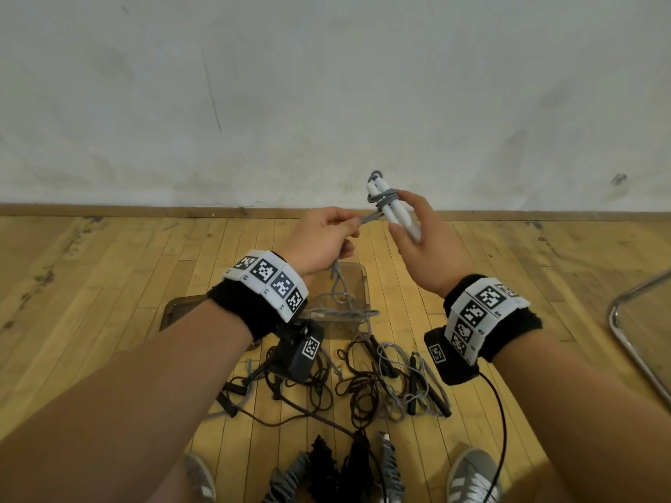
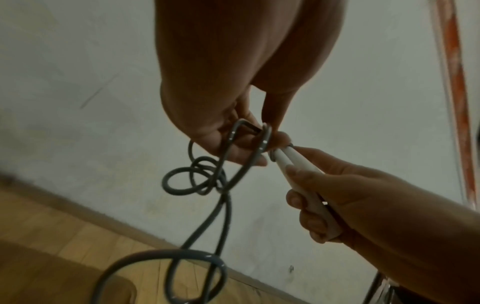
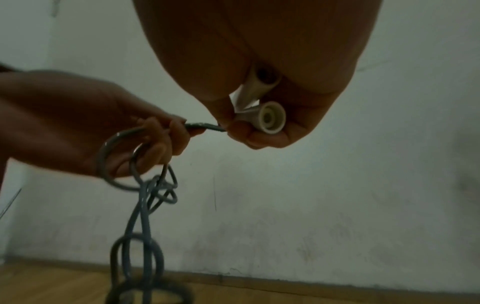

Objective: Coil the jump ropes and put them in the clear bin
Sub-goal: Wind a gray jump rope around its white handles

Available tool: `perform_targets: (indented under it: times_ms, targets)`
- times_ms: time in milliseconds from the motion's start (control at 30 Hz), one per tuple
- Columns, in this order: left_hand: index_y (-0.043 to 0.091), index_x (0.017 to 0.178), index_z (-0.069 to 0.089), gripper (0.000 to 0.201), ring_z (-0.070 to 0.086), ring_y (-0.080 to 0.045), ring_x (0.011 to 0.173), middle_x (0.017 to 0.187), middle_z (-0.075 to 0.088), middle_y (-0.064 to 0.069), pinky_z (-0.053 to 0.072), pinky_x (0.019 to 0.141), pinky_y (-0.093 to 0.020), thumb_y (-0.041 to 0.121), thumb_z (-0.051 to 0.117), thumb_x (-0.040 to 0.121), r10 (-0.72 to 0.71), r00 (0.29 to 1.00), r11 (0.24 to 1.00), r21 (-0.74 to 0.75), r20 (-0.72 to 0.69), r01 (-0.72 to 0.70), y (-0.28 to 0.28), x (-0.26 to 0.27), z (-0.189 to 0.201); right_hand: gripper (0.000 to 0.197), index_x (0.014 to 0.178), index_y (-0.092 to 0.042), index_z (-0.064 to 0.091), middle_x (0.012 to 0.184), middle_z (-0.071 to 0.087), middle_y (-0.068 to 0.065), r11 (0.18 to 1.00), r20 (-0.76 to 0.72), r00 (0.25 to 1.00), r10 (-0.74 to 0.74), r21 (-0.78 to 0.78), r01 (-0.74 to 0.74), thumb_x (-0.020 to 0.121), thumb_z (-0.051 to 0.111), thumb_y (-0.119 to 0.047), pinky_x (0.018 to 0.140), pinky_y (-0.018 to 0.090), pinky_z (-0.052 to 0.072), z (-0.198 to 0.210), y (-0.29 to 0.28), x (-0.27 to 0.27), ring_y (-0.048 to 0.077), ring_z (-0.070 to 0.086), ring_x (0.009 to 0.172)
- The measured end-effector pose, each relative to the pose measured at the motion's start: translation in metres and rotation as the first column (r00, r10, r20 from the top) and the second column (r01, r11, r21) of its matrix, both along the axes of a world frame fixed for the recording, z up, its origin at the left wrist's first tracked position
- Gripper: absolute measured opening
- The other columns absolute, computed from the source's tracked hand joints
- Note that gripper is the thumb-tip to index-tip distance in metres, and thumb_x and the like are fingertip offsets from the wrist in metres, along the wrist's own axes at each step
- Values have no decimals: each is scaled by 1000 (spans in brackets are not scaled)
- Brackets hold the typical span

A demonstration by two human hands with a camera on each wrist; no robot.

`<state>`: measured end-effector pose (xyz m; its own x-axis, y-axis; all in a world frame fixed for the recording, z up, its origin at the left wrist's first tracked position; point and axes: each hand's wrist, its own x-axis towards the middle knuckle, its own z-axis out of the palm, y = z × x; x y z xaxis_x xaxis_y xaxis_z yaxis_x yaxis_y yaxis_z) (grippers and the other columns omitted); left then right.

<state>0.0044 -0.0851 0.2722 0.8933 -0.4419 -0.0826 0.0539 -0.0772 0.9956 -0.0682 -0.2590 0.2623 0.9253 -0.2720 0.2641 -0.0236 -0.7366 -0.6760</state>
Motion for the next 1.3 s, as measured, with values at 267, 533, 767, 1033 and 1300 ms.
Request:
perform_targets:
  times_ms: [267, 533, 767, 1033, 1300]
  targets:
    - [13, 103, 73, 11, 65, -6, 67, 81, 74, 3, 50, 60, -21, 12, 62, 101, 38, 975, 988, -138, -220, -70, -16, -8, -6, 42, 149, -36, 34, 74, 59, -5, 965, -79, 994, -77, -257, 54, 108, 41, -30, 50, 32, 42, -6, 5, 3, 15, 55, 58]
    - [6, 108, 75, 20, 67, -7, 69, 82, 75, -1, 48, 53, -16, 21, 70, 96, 147, 959, 975, -126, -242, -181, -12, -2, -8, 46, 154, -49, 21, 107, 63, 3, 946, -18, 994, 109, -305, -109, 107, 26, -47, 66, 44, 54, -21, 2, 8, 20, 61, 80]
    - [11, 86, 76, 42, 55, -6, 56, 68, 65, 4, 44, 51, -18, 53, 80, 82, 217, 968, 973, -57, -127, -225, -10, 1, -12, 65, 149, -47, 36, 103, 64, -13, 969, 64, 986, 155, -205, -140, 91, 67, -54, 69, 36, 55, -14, 7, 3, 5, 60, 74]
    - [15, 82, 75, 27, 53, -5, 59, 66, 64, 9, 41, 55, -20, 41, 76, 90, 133, 987, 981, -128, -88, -143, -7, 11, -5, 52, 150, -29, 38, 96, 72, 10, 776, -18, 952, 306, 584, -238, 103, 59, -25, 61, 36, 58, -7, 16, 2, 24, 72, 71]
    - [9, 101, 73, 16, 42, -6, 49, 63, 49, 6, 38, 51, -19, 24, 70, 97, 38, 994, 990, -128, -102, -51, -2, 11, -5, 47, 147, -25, 49, 72, 58, -3, 889, 26, 980, 195, 417, -188, 102, 60, -20, 49, 25, 46, -4, 4, 7, 7, 53, 55]
